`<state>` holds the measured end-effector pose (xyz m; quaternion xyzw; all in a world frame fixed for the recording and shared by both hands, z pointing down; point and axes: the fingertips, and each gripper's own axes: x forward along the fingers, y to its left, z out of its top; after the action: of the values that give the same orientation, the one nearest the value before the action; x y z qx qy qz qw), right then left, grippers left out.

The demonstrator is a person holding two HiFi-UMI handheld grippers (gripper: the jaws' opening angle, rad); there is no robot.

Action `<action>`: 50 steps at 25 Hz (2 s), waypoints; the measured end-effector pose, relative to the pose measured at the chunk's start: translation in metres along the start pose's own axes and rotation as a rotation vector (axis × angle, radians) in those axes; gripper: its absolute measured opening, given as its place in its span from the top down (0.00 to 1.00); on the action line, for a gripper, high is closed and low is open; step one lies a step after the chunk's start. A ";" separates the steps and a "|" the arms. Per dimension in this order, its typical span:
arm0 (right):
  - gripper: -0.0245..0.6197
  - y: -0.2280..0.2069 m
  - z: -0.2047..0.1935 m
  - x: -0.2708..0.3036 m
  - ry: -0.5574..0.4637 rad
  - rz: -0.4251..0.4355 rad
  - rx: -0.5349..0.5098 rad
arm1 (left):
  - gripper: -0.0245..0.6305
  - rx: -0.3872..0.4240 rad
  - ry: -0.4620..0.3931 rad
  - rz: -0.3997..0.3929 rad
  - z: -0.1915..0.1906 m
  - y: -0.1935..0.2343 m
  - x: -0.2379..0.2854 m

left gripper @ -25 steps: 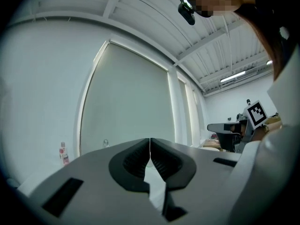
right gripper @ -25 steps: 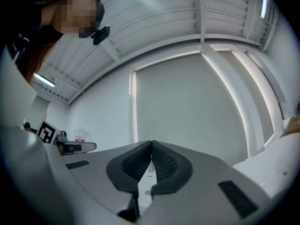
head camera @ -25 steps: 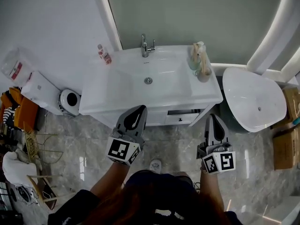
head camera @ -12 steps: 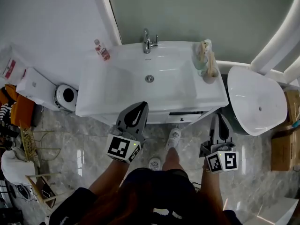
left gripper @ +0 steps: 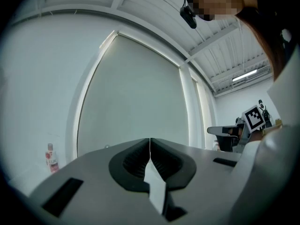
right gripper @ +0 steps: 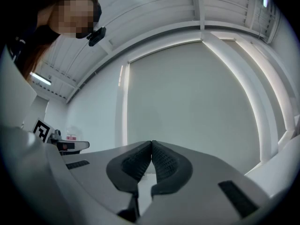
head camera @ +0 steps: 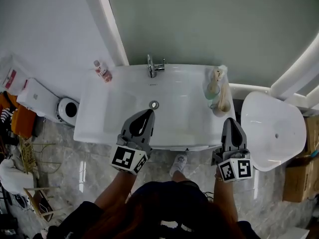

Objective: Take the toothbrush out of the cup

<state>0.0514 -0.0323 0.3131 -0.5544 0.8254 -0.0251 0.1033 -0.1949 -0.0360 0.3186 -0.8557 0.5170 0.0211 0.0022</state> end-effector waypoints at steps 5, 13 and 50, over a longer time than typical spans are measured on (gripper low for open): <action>0.94 -0.051 0.012 0.053 -0.011 0.026 -0.008 | 0.93 0.006 -0.010 0.020 0.006 0.003 0.069; 0.94 -0.108 -0.017 0.094 0.063 -0.011 0.010 | 0.93 -0.032 0.046 -0.023 -0.023 -0.004 0.141; 0.94 -0.175 -0.077 0.139 0.160 -0.254 -0.033 | 0.80 -0.038 0.279 -0.422 -0.158 -0.049 0.353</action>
<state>0.1448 -0.2336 0.3960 -0.6523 0.7545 -0.0685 0.0242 0.0178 -0.3298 0.4616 -0.9392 0.3216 -0.0884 -0.0810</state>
